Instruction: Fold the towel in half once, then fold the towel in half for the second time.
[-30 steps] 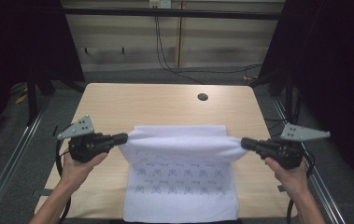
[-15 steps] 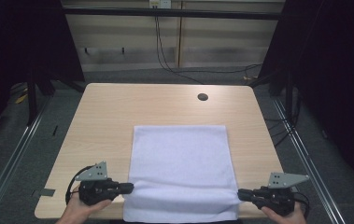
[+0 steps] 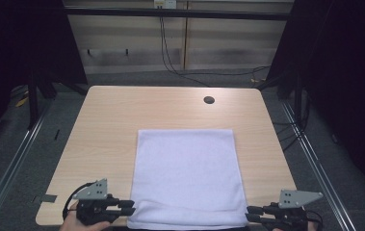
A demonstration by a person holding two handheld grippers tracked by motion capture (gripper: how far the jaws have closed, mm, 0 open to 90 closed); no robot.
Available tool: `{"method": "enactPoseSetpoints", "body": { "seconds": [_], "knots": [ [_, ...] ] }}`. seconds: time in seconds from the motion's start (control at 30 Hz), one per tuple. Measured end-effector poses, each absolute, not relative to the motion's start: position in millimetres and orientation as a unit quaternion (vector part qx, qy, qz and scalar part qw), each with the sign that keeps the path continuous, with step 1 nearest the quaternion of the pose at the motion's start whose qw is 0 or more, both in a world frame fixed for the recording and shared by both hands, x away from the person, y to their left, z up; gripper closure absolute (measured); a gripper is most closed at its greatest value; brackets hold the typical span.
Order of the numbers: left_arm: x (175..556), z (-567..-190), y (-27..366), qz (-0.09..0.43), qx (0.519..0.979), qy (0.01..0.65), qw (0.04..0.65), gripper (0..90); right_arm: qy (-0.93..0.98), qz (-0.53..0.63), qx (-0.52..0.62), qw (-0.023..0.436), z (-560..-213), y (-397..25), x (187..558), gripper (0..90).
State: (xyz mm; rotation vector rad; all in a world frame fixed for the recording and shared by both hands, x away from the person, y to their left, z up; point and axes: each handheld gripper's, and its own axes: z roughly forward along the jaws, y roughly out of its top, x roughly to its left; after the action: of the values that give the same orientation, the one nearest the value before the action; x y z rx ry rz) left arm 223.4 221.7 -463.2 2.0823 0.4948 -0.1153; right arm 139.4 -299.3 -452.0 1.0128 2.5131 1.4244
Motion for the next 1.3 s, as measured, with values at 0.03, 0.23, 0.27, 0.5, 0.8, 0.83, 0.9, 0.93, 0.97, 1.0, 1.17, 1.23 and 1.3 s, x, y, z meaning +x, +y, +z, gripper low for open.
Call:
{"method": "enactPoseSetpoints", "body": {
  "seconds": [0.03,0.23,0.27,0.5,0.8,0.83,0.9,0.93,0.97,1.0,1.17,1.23,1.3],
  "knots": [
    [232.5,-463.8,219.2,-0.049,0.851,0.21,0.478,70.7,0.815,0.467,0.34,0.045,-450.7,-298.8,143.0,73.0],
    [291.3,-476.9,196.6,-0.04,0.85,0.262,0.455,65.8,0.815,0.449,0.36,0.068,-453.0,-288.6,194.9,70.6],
    [301.2,-481.0,192.9,-0.04,0.852,0.274,0.445,65.5,0.816,0.441,0.366,0.069,-455.5,-286.4,206.0,70.5],
    [347.8,-500.4,174.9,-0.029,0.854,0.315,0.414,62.3,0.826,0.394,0.396,0.078,-477.0,-268.4,278.6,66.5],
    [337.5,-499.0,170.7,0.013,0.875,0.288,0.388,82.1,0.845,0.345,0.399,0.086,-495.1,-251.4,296.6,68.7],
    [334.3,-499.0,171.7,0.011,0.875,0.288,0.389,82.6,0.843,0.352,0.398,0.086,-496.0,-252.1,294.9,68.7],
    [328.7,-499.8,174.5,-0.003,0.874,0.284,0.393,83.5,0.845,0.352,0.395,0.079,-495.5,-253.6,289.1,69.0],
    [325.8,-499.8,176.3,-0.007,0.875,0.283,0.393,83.9,0.847,0.349,0.393,0.075,-494.7,-253.1,285.2,69.1],
    [322.7,-500.1,177.1,-0.012,0.873,0.283,0.396,84.4,0.85,0.347,0.39,0.073,-494.1,-253.0,282.0,69.1],
    [320.1,-499.9,178.0,-0.017,0.875,0.28,0.395,84.6,0.852,0.345,0.388,0.072,-493.7,-253.2,278.8,69.6],
    [303.9,-498.9,178.8,-0.024,0.878,0.275,0.391,84.7,0.853,0.348,0.384,0.059,-493.1,-255.0,262.8,72.0],
    [298.2,-499.0,180.1,-0.028,0.876,0.276,0.394,84.6,0.853,0.35,0.383,0.056,-493.3,-256.1,258.0,72.3],
    [295.4,-498.3,181.3,-0.03,0.878,0.275,0.391,84.2,0.852,0.354,0.384,0.051,-493.5,-256.6,255.9,72.3]
  ]
}}
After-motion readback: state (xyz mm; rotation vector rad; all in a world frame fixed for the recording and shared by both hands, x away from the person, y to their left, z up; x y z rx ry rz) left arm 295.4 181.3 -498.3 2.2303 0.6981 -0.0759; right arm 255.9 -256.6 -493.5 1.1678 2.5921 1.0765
